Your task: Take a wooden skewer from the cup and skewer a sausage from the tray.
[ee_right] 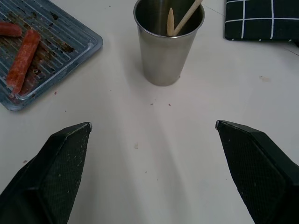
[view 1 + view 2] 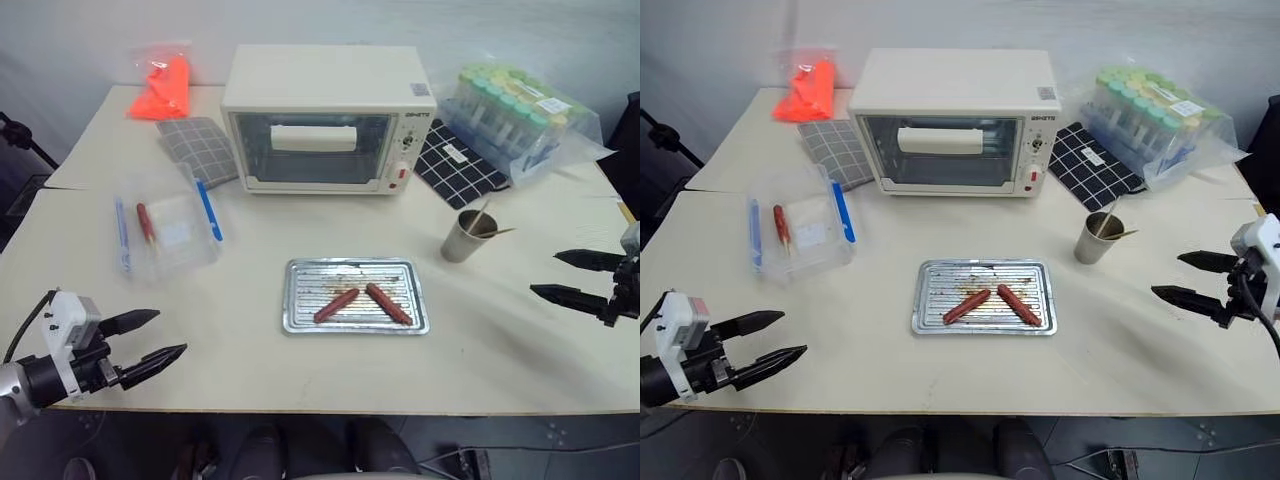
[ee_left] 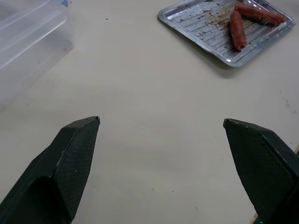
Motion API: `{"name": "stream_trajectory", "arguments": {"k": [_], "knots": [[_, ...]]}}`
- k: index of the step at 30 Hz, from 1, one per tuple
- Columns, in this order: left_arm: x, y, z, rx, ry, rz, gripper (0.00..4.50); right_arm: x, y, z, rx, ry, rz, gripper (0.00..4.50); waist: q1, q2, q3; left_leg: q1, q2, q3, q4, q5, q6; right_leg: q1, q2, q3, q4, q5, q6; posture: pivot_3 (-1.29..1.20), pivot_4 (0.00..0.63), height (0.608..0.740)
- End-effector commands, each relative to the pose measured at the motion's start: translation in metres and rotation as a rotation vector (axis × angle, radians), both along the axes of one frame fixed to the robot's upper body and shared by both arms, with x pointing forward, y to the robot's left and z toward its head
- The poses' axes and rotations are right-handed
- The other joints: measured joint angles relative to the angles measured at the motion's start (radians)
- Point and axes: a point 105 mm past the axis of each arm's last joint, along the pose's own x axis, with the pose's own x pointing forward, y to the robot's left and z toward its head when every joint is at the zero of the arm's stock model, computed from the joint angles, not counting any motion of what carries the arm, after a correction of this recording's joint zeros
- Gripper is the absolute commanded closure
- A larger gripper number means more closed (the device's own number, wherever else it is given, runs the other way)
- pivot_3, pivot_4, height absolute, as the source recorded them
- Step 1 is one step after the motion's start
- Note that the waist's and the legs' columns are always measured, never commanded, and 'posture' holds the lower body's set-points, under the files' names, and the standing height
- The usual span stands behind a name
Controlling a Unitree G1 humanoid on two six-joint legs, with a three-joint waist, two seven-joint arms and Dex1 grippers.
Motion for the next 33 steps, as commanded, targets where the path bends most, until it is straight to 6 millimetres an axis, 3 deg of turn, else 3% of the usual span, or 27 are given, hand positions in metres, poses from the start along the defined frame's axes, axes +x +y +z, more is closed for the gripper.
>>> {"name": "stream_trajectory", "arguments": {"k": [1,10,18,22,30,33], "knots": [[0.002,-0.006,0.009,0.018,-0.047,-0.023,0.01,0.001,-0.001,0.020,-0.027,-0.058,0.004,0.05,-0.001,0.000,0.000,0.000,0.000,0.000,0.000,0.000,0.000,0.000,0.000,0.000,0.000,0.000,0.000,0.00,0.150,0.740],[0.010,-0.003,0.009,-0.004,-0.053,0.040,0.01,0.001,-0.005,0.011,0.005,-0.062,-0.065,0.05,-0.004,0.000,0.000,0.000,0.000,0.000,0.000,0.000,0.000,0.000,0.000,0.000,-0.001,0.000,0.000,0.00,0.150,0.740],[0.013,-0.019,0.007,-0.019,-0.051,-0.007,0.01,0.002,-0.005,0.008,-0.023,-0.102,-0.097,0.05,-0.002,0.000,0.000,0.000,0.000,0.000,0.000,0.000,0.000,0.000,0.000,0.000,0.000,0.000,0.000,0.00,0.150,0.740],[0.014,-0.032,0.004,-0.036,-0.044,-0.025,0.01,0.008,-0.003,0.006,0.056,-0.163,-0.195,0.05,-0.003,0.000,0.000,0.000,0.000,0.000,0.000,0.000,0.000,0.000,0.000,0.000,-0.001,0.000,0.000,0.00,0.150,0.740],[0.034,-0.083,0.045,-0.231,-0.174,-0.146,0.01,0.004,0.040,-0.002,0.322,-0.283,-0.352,0.05,0.003,-0.001,-0.001,-0.001,0.002,-0.003,0.002,0.000,-0.005,0.000,0.004,0.000,0.002,0.000,0.000,0.00,0.150,0.740],[0.040,-0.096,0.057,-0.264,-0.191,-0.200,0.01,0.004,0.046,-0.007,0.385,-0.284,-0.399,0.05,0.002,-0.002,-0.001,-0.001,0.002,-0.003,0.003,0.000,-0.005,0.001,0.005,0.000,0.002,0.000,0.001,0.00,0.150,0.740]]}}
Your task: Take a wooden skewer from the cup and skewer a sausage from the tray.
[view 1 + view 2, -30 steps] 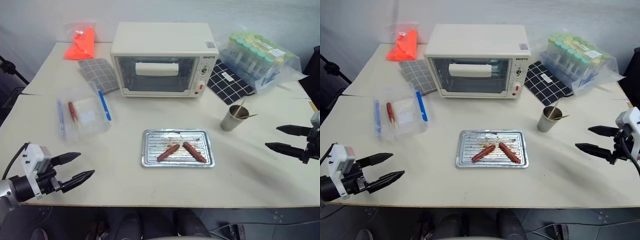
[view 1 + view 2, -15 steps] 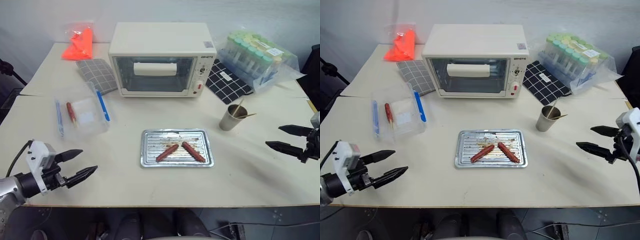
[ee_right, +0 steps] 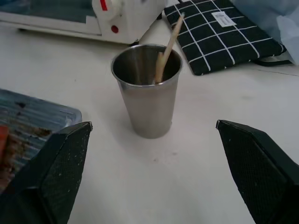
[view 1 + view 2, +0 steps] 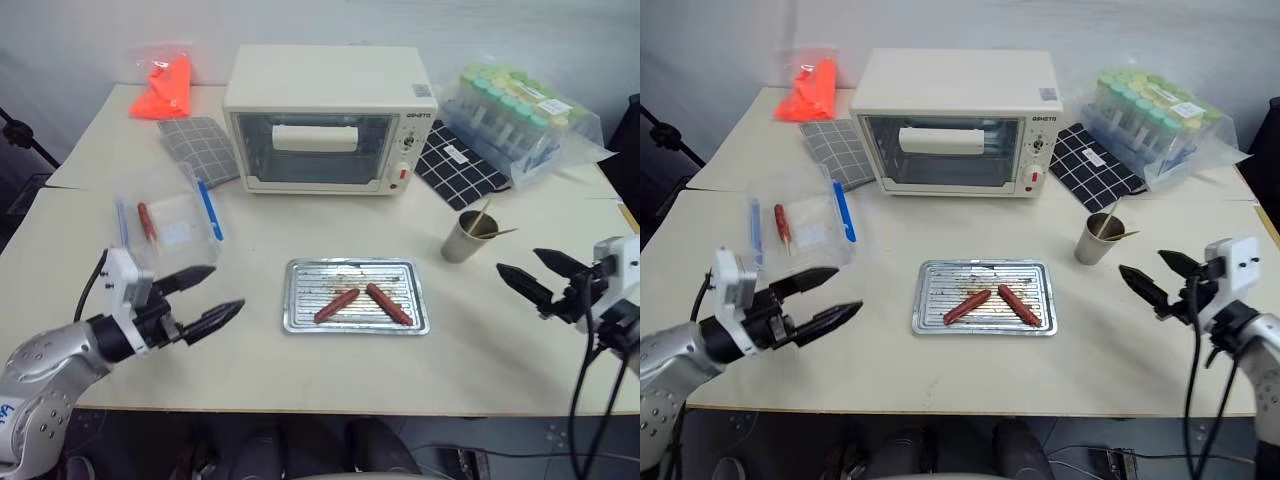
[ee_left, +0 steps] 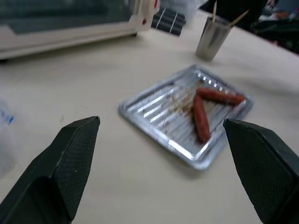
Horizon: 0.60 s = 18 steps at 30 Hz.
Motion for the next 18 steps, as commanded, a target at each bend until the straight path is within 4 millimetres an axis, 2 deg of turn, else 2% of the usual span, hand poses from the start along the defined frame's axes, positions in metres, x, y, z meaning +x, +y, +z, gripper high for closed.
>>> {"name": "stream_trajectory", "arguments": {"k": [1,5,7,12,18], "knots": [[0.004,-0.017,0.019,-0.042,-0.039,-0.083,0.01,-0.001,0.004,0.013,0.090,-0.072,-0.059,0.05,0.000,-0.001,0.000,0.000,0.000,0.000,0.000,0.000,-0.001,0.000,0.001,0.000,0.000,0.000,0.000,0.00,0.150,0.740],[0.015,-0.024,0.033,-0.048,-0.063,-0.137,0.01,0.008,0.009,0.021,0.247,-0.114,-0.090,0.05,-0.006,-0.001,0.000,0.000,0.001,0.001,0.001,0.001,-0.003,-0.001,0.002,0.001,0.001,0.000,0.000,0.00,0.150,0.740],[0.021,-0.025,0.035,-0.027,-0.072,-0.148,0.01,0.013,0.019,0.024,0.282,-0.128,-0.069,0.05,-0.007,0.000,0.000,0.000,0.001,0.002,0.001,0.001,-0.004,-0.002,0.003,0.002,0.001,0.000,0.000,0.00,0.150,0.740],[0.028,-0.027,0.036,-0.006,-0.084,-0.172,0.01,0.024,0.037,0.021,0.270,-0.124,-0.040,0.05,-0.006,-0.001,0.000,-0.002,0.002,0.002,0.001,0.002,-0.004,-0.004,0.003,0.002,0.001,0.000,0.000,0.00,0.150,0.740],[0.031,-0.034,0.037,-0.006,-0.097,-0.193,0.01,0.038,0.041,0.019,0.277,-0.137,-0.046,0.05,-0.004,-0.001,0.000,-0.003,0.001,0.002,0.002,0.002,-0.004,-0.006,0.002,0.002,0.001,0.000,0.000,0.00,0.150,0.740]]}}
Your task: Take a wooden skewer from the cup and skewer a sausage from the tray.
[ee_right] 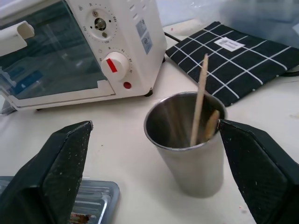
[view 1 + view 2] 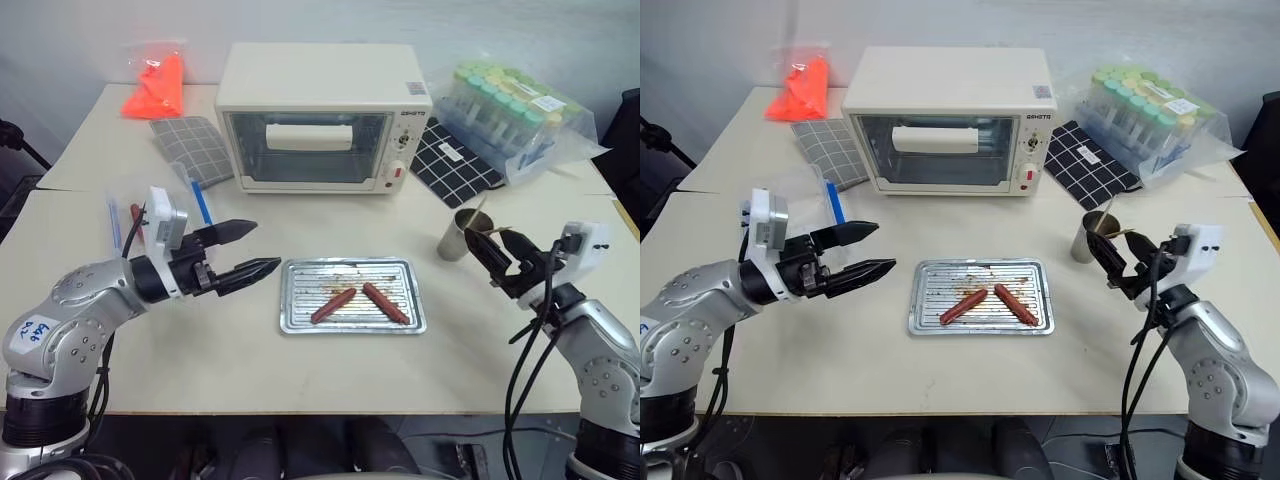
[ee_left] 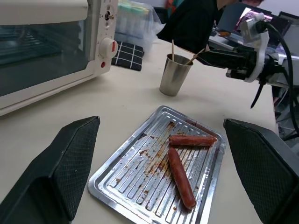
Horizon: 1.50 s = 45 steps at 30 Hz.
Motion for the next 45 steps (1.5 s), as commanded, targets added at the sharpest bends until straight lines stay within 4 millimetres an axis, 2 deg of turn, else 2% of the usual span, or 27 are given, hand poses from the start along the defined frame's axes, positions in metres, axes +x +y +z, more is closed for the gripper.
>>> {"name": "stream_trajectory", "arguments": {"k": [1,2,5,7,8,10,20,24,31,34,40,43,45], "knots": [[-0.001,-0.005,0.007,0.007,-0.048,-0.025,0.00,0.007,-0.001,0.006,0.000,-0.050,-0.024,0.41,0.000,0.000,0.000,0.000,0.000,0.000,0.000,0.000,0.000,0.000,0.000,0.000,0.000,0.000,0.000,0.00,0.150,0.740],[-0.001,-0.006,0.006,0.008,-0.049,-0.027,0.00,0.008,-0.002,0.007,0.003,-0.056,-0.025,0.51,0.000,0.000,0.000,0.000,0.000,0.000,0.000,0.000,0.000,0.000,0.000,0.000,0.000,0.000,0.000,0.00,0.150,0.740],[-0.002,-0.006,0.007,0.009,-0.052,-0.028,0.00,0.010,-0.002,0.009,0.004,-0.062,-0.023,1.32,-0.002,0.000,0.000,0.000,0.000,0.000,0.000,0.000,0.000,0.000,0.000,0.000,0.000,0.000,0.000,0.00,0.150,0.740],[-0.002,-0.006,0.007,0.008,-0.053,-0.027,0.00,0.009,-0.001,0.009,-0.002,-0.065,-0.017,1.32,-0.001,0.000,0.000,0.000,0.000,0.000,0.000,0.000,0.000,-0.001,0.000,0.000,0.000,0.000,0.000,0.00,0.150,0.740],[-0.002,-0.006,0.007,0.008,-0.053,-0.026,0.00,0.010,-0.002,0.009,0.001,-0.066,-0.025,1.57,-0.001,0.000,0.000,0.000,0.000,0.000,0.000,0.000,0.000,-0.001,0.000,0.000,0.001,0.000,0.000,0.00,0.150,0.740],[-0.002,-0.006,0.007,0.009,-0.054,-0.026,0.00,0.011,-0.004,0.008,0.007,-0.068,-0.038,1.78,0.000,0.000,0.000,0.000,0.000,0.000,0.000,0.000,0.000,-0.001,0.000,0.000,0.001,0.000,0.000,0.00,0.150,0.740],[0.001,-0.008,0.009,0.005,-0.065,-0.031,0.00,0.014,-0.006,0.017,0.012,-0.108,-0.047,4.43,-0.001,0.000,0.000,0.000,0.000,0.000,0.000,0.000,0.000,-0.001,0.000,0.000,0.000,0.000,0.000,0.00,0.150,0.740],[0.002,-0.011,0.010,0.004,-0.068,-0.041,0.00,0.016,-0.004,0.023,-0.007,-0.119,-0.042,4.48,-0.001,0.000,0.000,0.000,0.000,0.000,0.000,0.000,0.000,-0.001,0.000,0.000,0.000,0.000,0.000,0.00,0.150,0.740],[-0.001,-0.018,0.010,0.015,-0.075,-0.093,0.00,0.009,-0.010,0.054,-0.107,-0.155,-0.017,4.48,0.001,0.000,0.000,-0.001,0.000,0.000,0.000,0.000,0.000,-0.001,0.000,0.000,0.000,0.000,0.000,0.00,0.150,0.740],[-0.001,-0.023,0.011,0.034,-0.085,-0.132,0.00,0.006,-0.019,0.075,-0.151,-0.163,-0.001,4.48,0.001,0.000,0.000,-0.001,0.000,0.000,0.000,0.000,0.000,-0.001,0.000,0.000,0.000,0.000,0.000,0.00,0.150,0.740],[0.000,-0.036,0.014,0.050,-0.114,-0.218,0.00,-0.014,-0.016,0.129,-0.289,-0.195,0.133,4.48,0.002,0.000,0.000,-0.001,0.000,0.000,0.001,-0.001,0.001,-0.001,0.000,0.000,-0.001,0.000,0.000,0.00,0.150,0.740],[0.000,-0.043,0.018,0.061,-0.144,-0.256,0.00,-0.023,-0.018,0.159,-0.242,-0.202,0.202,4.48,0.000,0.000,0.000,-0.001,0.001,0.001,0.001,-0.001,0.002,-0.001,0.000,0.001,-0.001,0.000,0.000,0.00,0.150,0.740],[-0.001,-0.049,0.024,0.065,-0.181,-0.285,0.00,-0.033,-0.009,0.176,-0.142,-0.190,0.323,4.48,0.001,0.000,0.000,-0.001,0.001,0.001,0.001,-0.001,0.002,-0.001,0.000,0.001,-0.001,0.000,0.000,0.00,0.150,0.740]]}}
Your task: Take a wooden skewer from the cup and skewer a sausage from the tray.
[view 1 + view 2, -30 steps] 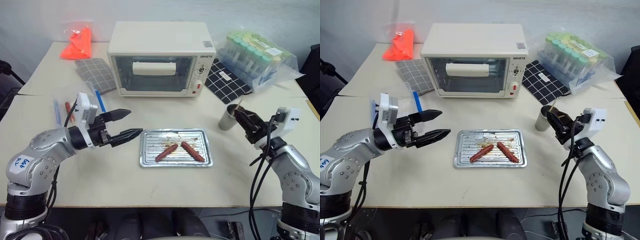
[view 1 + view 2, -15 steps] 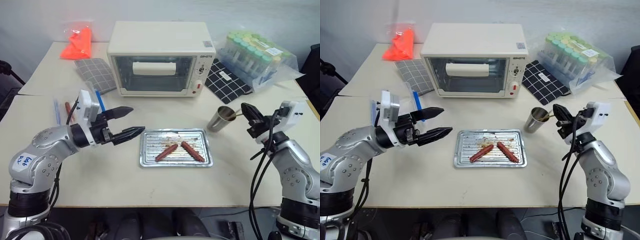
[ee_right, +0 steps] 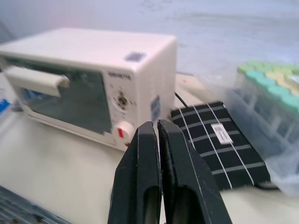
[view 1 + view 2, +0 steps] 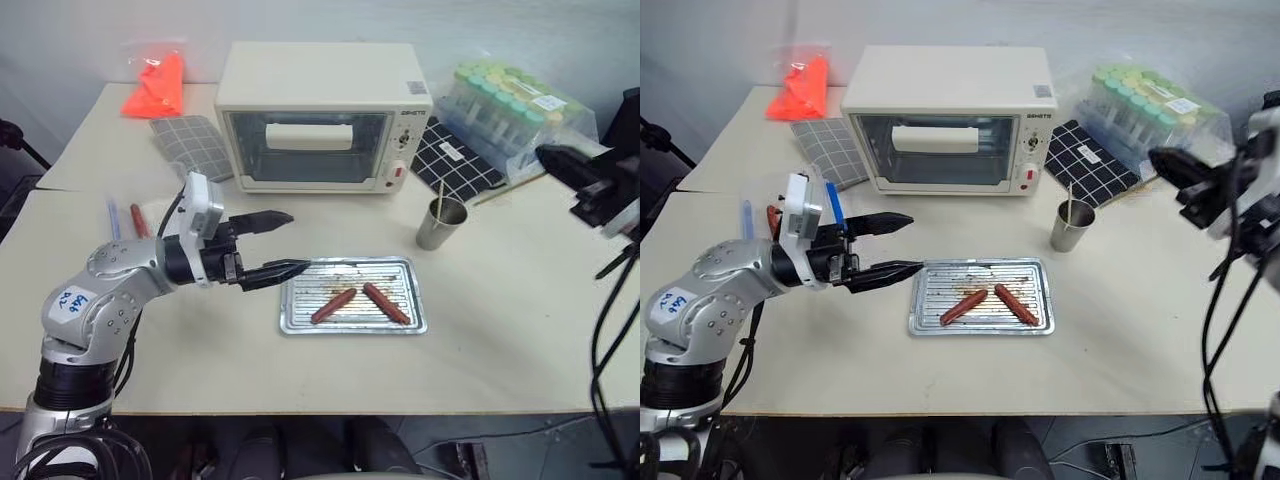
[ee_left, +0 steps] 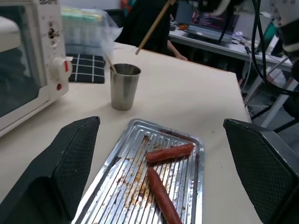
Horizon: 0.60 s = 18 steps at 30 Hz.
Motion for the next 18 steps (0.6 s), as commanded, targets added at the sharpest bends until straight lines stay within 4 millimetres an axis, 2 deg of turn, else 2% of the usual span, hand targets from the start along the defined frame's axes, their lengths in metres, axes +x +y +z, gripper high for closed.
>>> {"name": "stream_trajectory", "arguments": {"k": [1,4,9,14,18], "knots": [[-0.004,-0.011,0.018,-0.010,-0.105,-0.063,0.00,-0.027,0.015,0.038,0.152,0.025,0.239,4.48,0.001,0.000,0.000,0.000,0.000,0.000,0.000,0.000,0.000,0.000,0.000,0.000,0.000,0.000,0.000,0.00,0.150,0.740],[-0.005,-0.019,0.030,-0.051,-0.136,-0.087,0.00,-0.038,0.037,0.038,0.223,0.086,0.408,4.48,0.003,-0.001,0.001,-0.001,0.001,-0.001,0.000,0.000,0.000,0.001,0.000,-0.001,-0.001,0.000,0.000,0.00,0.150,0.740],[-0.001,-0.031,0.048,-0.119,-0.245,-0.079,0.00,-0.038,0.087,0.007,0.429,0.231,0.597,4.48,0.000,-0.001,0.001,-0.004,0.001,-0.001,0.003,-0.001,0.002,0.000,0.000,-0.001,-0.002,0.001,0.001,0.00,0.150,0.740],[0.007,-0.047,0.048,-0.148,-0.272,-0.094,0.00,-0.032,0.112,-0.009,0.560,0.275,0.641,4.48,0.002,-0.001,0.001,-0.010,0.000,-0.004,0.007,-0.001,0.002,-0.004,0.000,-0.002,-0.001,0.002,0.004,0.00,0.150,0.740],[0.007,-0.057,0.046,-0.153,-0.274,-0.122,0.00,-0.033,0.124,-0.005,0.603,0.256,0.666,4.48,0.003,-0.001,0.001,-0.011,0.000,-0.005,0.007,-0.001,0.002,-0.004,-0.001,-0.004,-0.002,0.002,0.004,0.00,0.150,0.740]]}}
